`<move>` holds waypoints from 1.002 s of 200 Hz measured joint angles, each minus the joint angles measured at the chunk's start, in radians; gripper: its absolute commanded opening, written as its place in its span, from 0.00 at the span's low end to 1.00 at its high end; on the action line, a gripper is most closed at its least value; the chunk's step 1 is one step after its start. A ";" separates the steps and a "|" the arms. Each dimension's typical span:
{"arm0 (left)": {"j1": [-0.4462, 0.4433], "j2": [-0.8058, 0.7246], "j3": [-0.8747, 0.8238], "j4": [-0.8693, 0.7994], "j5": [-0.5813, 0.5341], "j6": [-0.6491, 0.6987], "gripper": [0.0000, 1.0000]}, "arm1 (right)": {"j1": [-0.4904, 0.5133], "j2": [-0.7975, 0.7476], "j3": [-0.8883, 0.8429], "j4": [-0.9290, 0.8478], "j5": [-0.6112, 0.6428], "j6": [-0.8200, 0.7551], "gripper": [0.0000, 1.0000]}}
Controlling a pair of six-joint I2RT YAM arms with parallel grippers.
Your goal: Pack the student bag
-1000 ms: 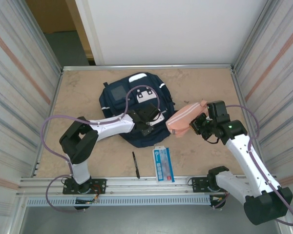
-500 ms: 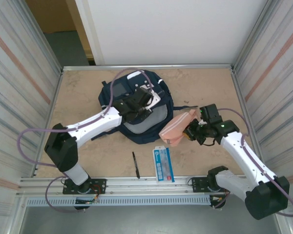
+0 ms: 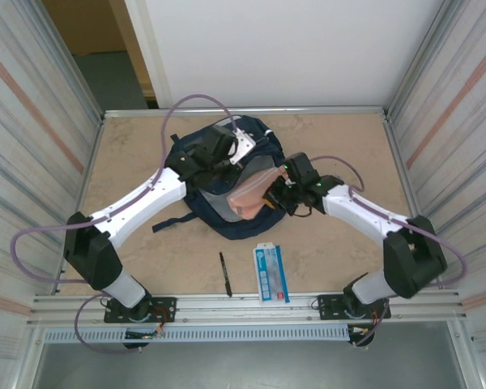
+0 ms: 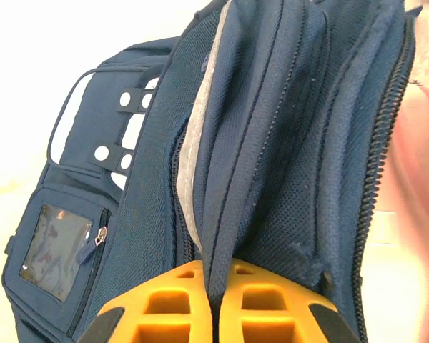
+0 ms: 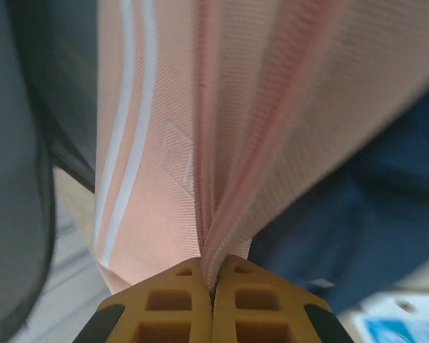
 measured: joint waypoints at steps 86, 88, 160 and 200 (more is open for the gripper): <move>0.083 -0.080 -0.002 -0.004 0.243 -0.059 0.00 | 0.033 0.573 0.313 0.493 0.077 0.028 0.10; 0.084 -0.080 -0.002 -0.004 0.246 -0.059 0.00 | 0.033 0.581 0.320 0.499 0.075 0.028 0.10; 0.162 -0.101 -0.008 -0.003 0.338 -0.062 0.00 | 0.044 0.631 0.396 0.542 -0.076 -0.137 0.04; 0.227 -0.134 -0.019 -0.030 0.434 -0.043 0.00 | 0.051 0.594 0.377 0.422 -0.221 -0.349 0.06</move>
